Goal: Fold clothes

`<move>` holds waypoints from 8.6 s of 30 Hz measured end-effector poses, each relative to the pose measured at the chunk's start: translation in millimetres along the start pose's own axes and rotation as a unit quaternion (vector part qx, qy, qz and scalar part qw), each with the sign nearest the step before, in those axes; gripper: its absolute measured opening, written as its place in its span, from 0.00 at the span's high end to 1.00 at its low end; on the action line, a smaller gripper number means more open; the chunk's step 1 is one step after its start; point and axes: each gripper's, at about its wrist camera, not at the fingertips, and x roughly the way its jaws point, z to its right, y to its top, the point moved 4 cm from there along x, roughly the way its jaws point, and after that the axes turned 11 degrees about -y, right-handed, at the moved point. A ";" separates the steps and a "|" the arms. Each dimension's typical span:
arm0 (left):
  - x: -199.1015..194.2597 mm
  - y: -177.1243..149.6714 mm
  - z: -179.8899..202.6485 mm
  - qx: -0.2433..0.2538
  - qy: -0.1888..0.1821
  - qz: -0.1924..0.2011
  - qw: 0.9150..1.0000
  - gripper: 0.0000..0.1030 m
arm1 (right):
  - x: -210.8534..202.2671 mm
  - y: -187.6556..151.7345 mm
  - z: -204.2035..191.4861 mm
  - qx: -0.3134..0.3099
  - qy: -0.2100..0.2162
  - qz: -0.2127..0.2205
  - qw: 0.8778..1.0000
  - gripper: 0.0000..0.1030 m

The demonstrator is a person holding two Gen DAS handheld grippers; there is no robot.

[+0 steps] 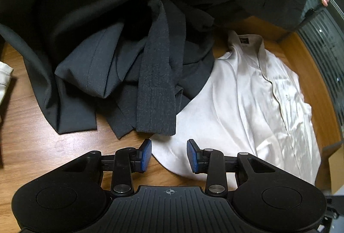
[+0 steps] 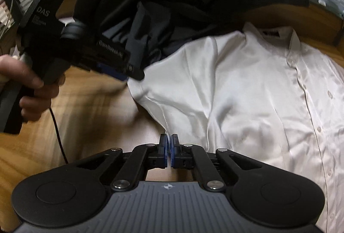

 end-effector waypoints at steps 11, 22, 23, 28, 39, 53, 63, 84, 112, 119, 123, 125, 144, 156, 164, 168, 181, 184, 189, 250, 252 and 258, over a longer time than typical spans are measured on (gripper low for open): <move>8.5 0.2 2.2 0.044 0.019 -0.004 0.999 0.62 | 9.1 -18.7 -10.8 -0.036 -0.003 -0.015 0.999 0.57; 7.8 -8.1 17.6 0.087 0.044 0.010 0.995 0.95 | 36.5 -21.2 -7.3 -0.043 -0.025 -0.034 0.998 0.90; 3.5 -7.8 19.4 0.088 0.043 0.019 0.995 0.95 | 34.5 -21.1 -4.9 -0.033 -0.017 -0.031 0.999 0.93; -15.4 3.6 32.3 0.082 0.031 0.043 0.995 0.95 | 20.2 -16.8 8.6 0.024 0.024 -0.013 0.999 0.98; -24.3 38.0 125.1 0.114 -0.008 0.064 0.991 0.95 | -29.3 -18.3 75.7 0.153 0.086 0.048 0.983 0.85; 98.0 25.8 205.5 0.179 0.029 -0.029 0.983 0.94 | -40.3 -83.1 170.8 0.238 0.015 0.024 0.971 0.84; 101.9 -4.2 225.1 0.245 0.022 -0.049 0.968 0.50 | -43.7 -108.4 191.0 0.249 0.000 0.015 0.968 0.76; 76.5 -25.5 142.5 0.231 0.071 -0.058 0.968 0.50 | -59.7 -157.9 146.7 0.169 -0.006 -0.056 0.984 0.64; 138.5 -1.8 177.0 0.315 0.059 -0.021 0.947 0.94 | -75.7 -207.2 91.9 0.083 -0.073 -0.094 0.989 0.86; 92.3 17.2 174.6 0.262 0.049 0.026 0.963 0.94 | -89.3 -203.0 117.3 0.105 -0.108 -0.077 0.986 0.97; 66.8 36.9 180.3 0.224 0.040 0.058 0.972 0.94 | -96.8 -203.2 144.4 0.122 -0.135 -0.073 0.981 0.99; 60.6 46.3 190.3 0.222 0.035 0.072 0.972 0.94 | -98.2 -203.3 159.8 0.129 -0.146 -0.072 0.978 1.00; 98.0 62.1 229.4 0.232 0.075 0.068 0.968 0.94 | -72.5 -214.3 199.8 0.146 -0.055 -0.076 0.985 0.62; 88.6 66.2 223.9 0.230 0.085 0.069 0.967 0.94 | -60.0 -229.6 207.8 0.157 -0.004 -0.085 0.984 0.62; 90.3 64.9 227.3 0.238 0.087 0.063 0.965 0.94 | -52.8 -237.0 216.9 0.149 0.023 -0.097 0.984 0.62; 91.0 65.2 229.3 0.235 0.087 0.067 0.966 0.94 | -51.1 -235.1 220.1 0.163 0.035 -0.102 0.981 0.75; 94.8 79.1 259.6 0.219 0.077 0.078 0.970 0.94 | -85.4 -226.2 256.3 0.177 -0.036 -0.070 0.981 0.99; 106.3 85.8 269.1 0.218 0.075 0.078 0.970 0.94 | -85.5 -224.8 277.6 0.187 -0.058 -0.068 0.978 0.99; 133.2 94.1 283.7 0.225 0.073 0.068 0.969 0.94 | -76.0 -227.4 300.2 0.197 -0.077 -0.080 0.974 0.99; 76.1 40.5 195.8 0.143 0.131 0.018 0.981 0.67 | -10.4 -5.2 239.4 -0.034 0.019 0.003 0.999 0.61; 78.5 50.5 185.3 0.133 0.131 0.018 0.982 0.68 | -3.5 4.6 235.3 -0.032 0.014 0.002 0.999 0.60; 97.7 92.4 155.3 0.035 0.097 0.026 0.994 0.81 | 23.1 23.1 230.5 -0.024 -0.003 -0.005 1.000 0.58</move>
